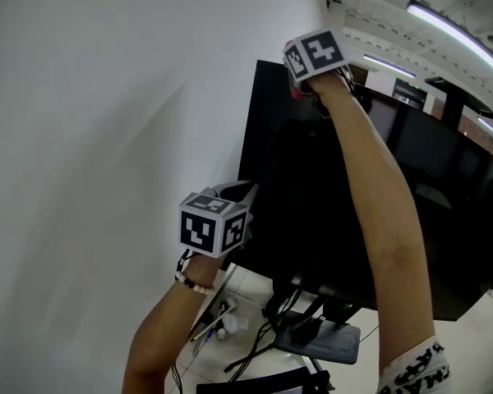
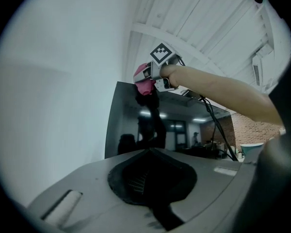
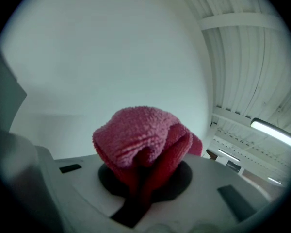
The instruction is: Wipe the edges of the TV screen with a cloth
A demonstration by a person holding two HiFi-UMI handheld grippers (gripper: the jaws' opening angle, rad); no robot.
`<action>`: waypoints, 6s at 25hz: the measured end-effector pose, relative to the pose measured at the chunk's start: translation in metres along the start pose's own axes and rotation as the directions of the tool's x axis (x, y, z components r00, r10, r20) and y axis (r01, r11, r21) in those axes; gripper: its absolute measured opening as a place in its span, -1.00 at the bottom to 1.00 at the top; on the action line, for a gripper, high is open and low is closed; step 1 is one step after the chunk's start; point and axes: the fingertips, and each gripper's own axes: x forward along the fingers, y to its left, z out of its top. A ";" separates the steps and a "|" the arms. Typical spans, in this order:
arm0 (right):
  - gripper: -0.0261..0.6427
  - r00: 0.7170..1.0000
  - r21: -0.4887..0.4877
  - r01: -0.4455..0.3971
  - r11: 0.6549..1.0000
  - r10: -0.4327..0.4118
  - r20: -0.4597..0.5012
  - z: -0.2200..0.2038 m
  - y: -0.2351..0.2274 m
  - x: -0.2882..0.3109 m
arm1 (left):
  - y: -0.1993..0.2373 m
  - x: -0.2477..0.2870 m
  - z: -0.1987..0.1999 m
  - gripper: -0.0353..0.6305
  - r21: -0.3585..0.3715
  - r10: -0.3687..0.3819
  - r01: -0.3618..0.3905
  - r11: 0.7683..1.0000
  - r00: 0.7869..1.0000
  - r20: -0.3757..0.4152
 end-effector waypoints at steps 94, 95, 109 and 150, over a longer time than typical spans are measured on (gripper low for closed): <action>-0.78 0.940 0.415 -0.245 0.876 0.320 -0.121 -0.512 0.497 0.111 | 0.117 -0.062 -0.440 -0.89 -0.255 0.190 -0.338 0.906 0.863 -0.468; -0.78 0.936 0.412 -0.255 0.874 0.330 -0.120 -0.514 0.497 0.110 | 0.116 -0.060 -0.441 -0.89 -0.256 0.188 -0.337 0.906 0.863 -0.470; -0.78 0.929 0.541 -0.200 0.817 0.333 -0.159 -0.555 0.472 0.079 | 0.091 -0.042 -0.439 -0.89 -0.279 0.117 -0.279 0.919 0.868 -0.482; -0.78 0.932 0.854 0.128 0.504 0.234 -0.278 -0.696 0.323 -0.072 | -0.070 0.024 -0.426 -0.89 -0.295 -0.064 -0.094 0.951 0.873 -0.484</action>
